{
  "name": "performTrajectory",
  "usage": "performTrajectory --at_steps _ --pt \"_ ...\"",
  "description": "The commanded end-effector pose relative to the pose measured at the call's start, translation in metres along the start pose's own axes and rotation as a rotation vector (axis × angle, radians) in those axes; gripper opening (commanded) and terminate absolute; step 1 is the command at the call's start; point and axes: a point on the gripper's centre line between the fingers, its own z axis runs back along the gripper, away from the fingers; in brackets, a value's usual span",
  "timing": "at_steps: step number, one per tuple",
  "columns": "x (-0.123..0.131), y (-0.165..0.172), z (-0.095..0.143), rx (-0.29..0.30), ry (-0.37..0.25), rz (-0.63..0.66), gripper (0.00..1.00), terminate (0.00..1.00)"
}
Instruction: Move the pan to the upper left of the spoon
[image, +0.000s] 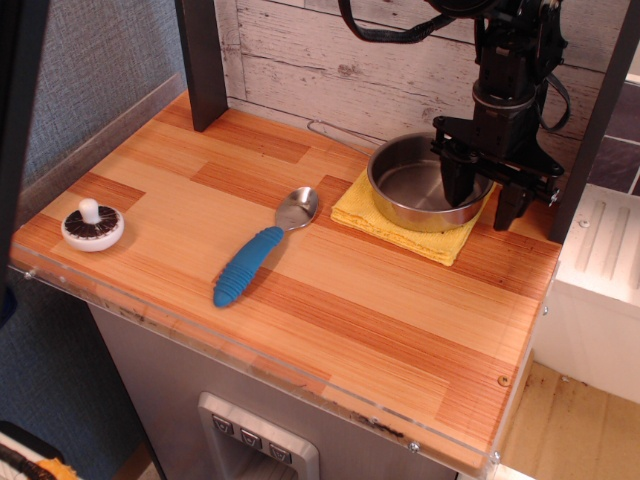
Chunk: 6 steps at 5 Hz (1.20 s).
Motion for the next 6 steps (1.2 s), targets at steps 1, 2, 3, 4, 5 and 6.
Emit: performTrajectory --at_steps 1,2,3,4,5,6 --pt "0.005 -0.012 0.019 -0.01 -0.042 -0.024 0.0 0.0" --pt "0.008 -0.014 0.027 -0.022 -0.068 -0.021 0.0 0.0" --pt "0.013 -0.013 0.038 -0.028 -0.123 0.007 0.0 0.0" --pt "0.016 -0.012 0.065 -0.042 -0.227 0.063 0.0 0.0" --pt "0.003 0.002 0.101 -0.042 -0.316 0.112 0.0 0.0" --pt "-0.02 0.028 0.121 -0.002 -0.33 0.178 0.0 0.0"
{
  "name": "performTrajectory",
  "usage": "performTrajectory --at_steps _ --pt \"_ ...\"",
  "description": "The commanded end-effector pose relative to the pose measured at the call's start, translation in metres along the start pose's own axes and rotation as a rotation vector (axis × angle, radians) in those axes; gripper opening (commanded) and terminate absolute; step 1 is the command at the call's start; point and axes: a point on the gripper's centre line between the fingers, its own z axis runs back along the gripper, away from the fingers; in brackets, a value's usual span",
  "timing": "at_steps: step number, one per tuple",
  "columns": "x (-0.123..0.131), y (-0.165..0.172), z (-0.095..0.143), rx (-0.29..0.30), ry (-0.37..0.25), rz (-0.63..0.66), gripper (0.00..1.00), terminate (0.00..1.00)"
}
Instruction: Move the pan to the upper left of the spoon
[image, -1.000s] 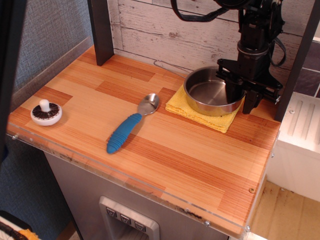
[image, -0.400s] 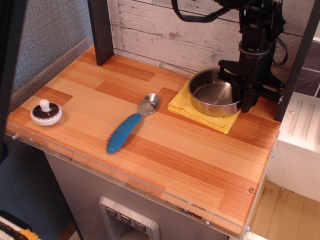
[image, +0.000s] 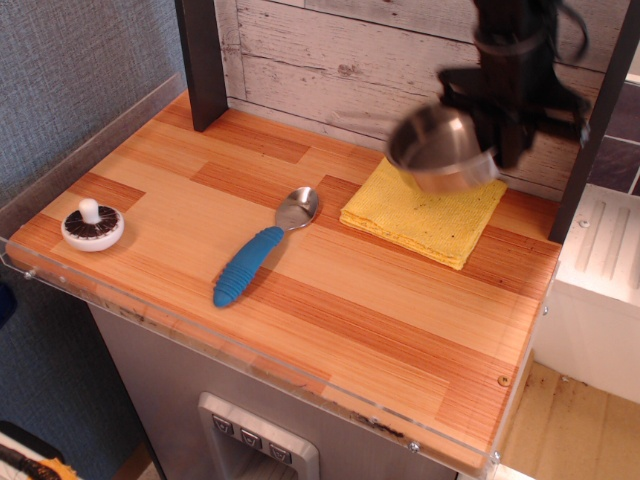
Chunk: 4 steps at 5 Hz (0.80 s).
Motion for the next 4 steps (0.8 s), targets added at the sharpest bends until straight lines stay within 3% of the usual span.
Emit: performTrajectory --at_steps 1,2,4 --pt "-0.029 0.061 0.053 0.125 -0.055 0.166 0.0 0.0" --pt "-0.05 0.099 0.049 0.218 0.002 0.289 0.0 0.0" --pt "-0.06 0.136 0.034 0.281 0.066 0.402 0.0 0.0"
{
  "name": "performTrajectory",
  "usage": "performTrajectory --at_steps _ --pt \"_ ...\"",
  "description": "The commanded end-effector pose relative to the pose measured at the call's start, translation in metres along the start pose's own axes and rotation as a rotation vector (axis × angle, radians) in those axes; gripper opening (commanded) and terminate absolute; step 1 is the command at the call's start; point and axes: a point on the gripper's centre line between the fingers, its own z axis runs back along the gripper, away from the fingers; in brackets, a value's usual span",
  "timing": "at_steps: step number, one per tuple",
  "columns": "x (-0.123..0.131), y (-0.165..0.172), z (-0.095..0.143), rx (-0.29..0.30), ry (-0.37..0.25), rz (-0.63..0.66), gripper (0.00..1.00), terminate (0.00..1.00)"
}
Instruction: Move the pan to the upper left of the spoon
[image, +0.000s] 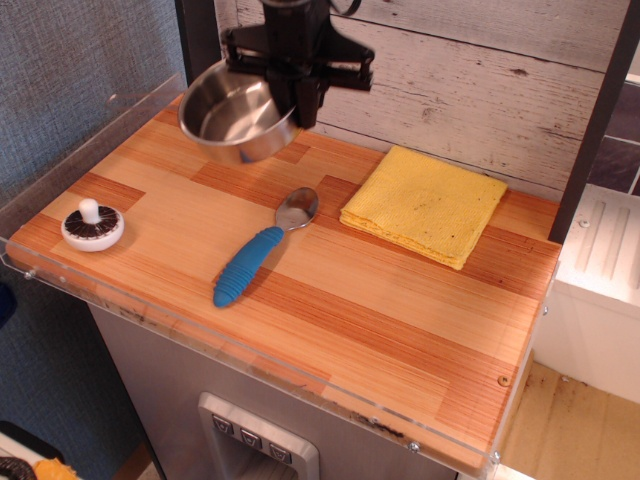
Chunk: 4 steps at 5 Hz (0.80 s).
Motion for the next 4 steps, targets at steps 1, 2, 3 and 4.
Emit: performTrajectory --at_steps 1,2,3,4 --pt "0.005 0.017 -0.009 0.036 0.026 0.069 0.0 0.0" --pt "0.011 0.016 -0.025 0.03 0.052 0.028 0.0 0.0" --pt "0.017 0.01 -0.036 0.024 0.074 -0.018 0.0 0.0" --pt "0.019 0.009 -0.049 0.035 0.116 -0.052 0.0 0.0"
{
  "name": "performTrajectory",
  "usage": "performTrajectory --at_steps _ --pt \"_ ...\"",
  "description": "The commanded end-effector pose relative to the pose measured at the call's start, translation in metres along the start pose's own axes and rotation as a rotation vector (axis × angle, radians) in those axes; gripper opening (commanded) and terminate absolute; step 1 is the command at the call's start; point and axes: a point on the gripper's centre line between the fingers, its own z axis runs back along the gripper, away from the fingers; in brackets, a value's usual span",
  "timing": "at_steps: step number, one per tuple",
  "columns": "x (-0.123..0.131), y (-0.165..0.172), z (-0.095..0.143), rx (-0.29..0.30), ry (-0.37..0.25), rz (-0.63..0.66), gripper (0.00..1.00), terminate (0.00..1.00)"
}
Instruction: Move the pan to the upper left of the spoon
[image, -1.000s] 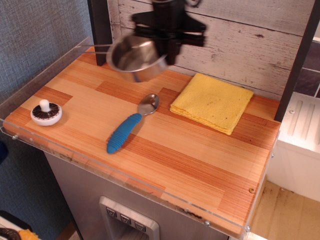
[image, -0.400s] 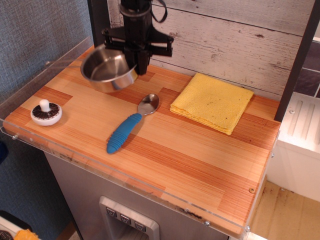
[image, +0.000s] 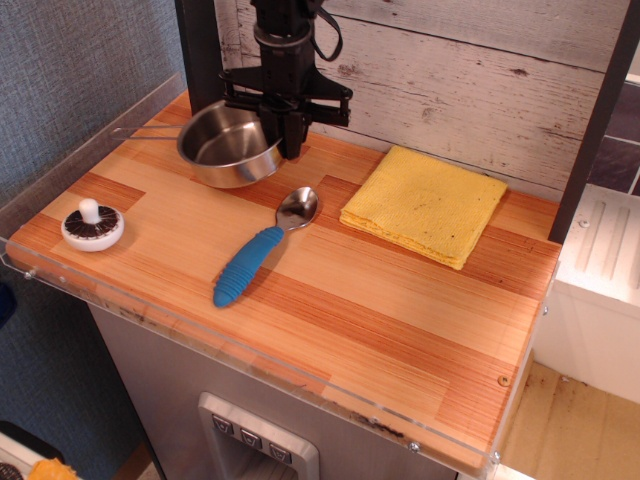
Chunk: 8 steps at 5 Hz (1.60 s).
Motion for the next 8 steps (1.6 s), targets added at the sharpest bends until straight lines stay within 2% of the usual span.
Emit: performTrajectory --at_steps 1,2,3,4,5,6,7,8 --pt "-0.001 -0.005 0.006 0.008 0.02 -0.042 1.0 0.0" --pt "-0.006 -0.007 0.014 -0.017 0.017 -0.064 1.0 0.0" --pt "-0.012 -0.008 0.029 -0.066 0.006 -0.076 1.0 0.0" --pt "-0.023 -0.012 0.059 -0.156 -0.039 -0.116 1.0 0.0" --pt "-0.041 -0.014 0.082 -0.22 -0.083 -0.205 1.0 0.0" --pt "-0.055 -0.014 0.085 -0.206 -0.068 -0.246 1.0 0.0" --pt "-0.058 -0.008 0.085 -0.162 -0.077 -0.264 1.0 0.0" --pt "-0.058 -0.001 0.087 -0.084 -0.061 -0.245 1.0 0.0"
